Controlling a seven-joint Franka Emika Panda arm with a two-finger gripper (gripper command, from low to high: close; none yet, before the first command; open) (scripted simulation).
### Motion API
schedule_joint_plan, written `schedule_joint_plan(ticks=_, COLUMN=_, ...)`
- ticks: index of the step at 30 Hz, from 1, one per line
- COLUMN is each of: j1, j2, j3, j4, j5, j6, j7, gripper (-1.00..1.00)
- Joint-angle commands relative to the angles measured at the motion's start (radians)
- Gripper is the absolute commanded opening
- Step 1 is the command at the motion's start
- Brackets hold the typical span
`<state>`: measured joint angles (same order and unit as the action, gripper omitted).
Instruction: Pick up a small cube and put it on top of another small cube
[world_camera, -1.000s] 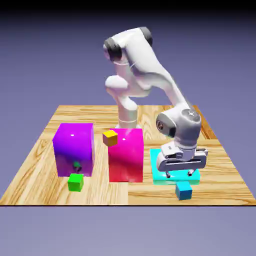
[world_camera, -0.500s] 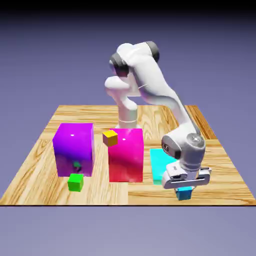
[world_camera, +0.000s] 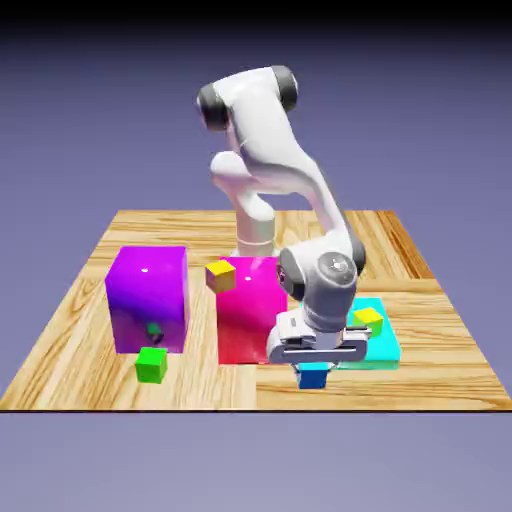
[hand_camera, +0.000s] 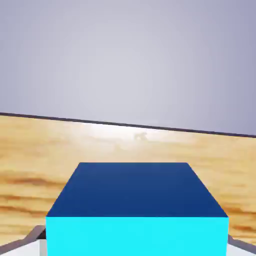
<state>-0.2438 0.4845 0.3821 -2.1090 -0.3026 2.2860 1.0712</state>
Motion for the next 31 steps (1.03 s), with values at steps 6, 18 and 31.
schedule_joint_plan(ticks=6, j1=0.027, j2=-0.076, j3=-0.218, j4=-0.041, j5=0.103, j6=0.005, j7=-0.183, gripper=-1.00)
schedule_joint_plan(ticks=18, j1=0.081, j2=-0.229, j3=-0.652, j4=-0.123, j5=0.314, j6=0.017, j7=-0.552, gripper=-1.00)
schedule_joint_plan(ticks=31, j1=0.087, j2=-0.247, j3=-0.704, j4=-0.133, j5=0.339, j6=0.018, j7=-0.596, gripper=1.00)
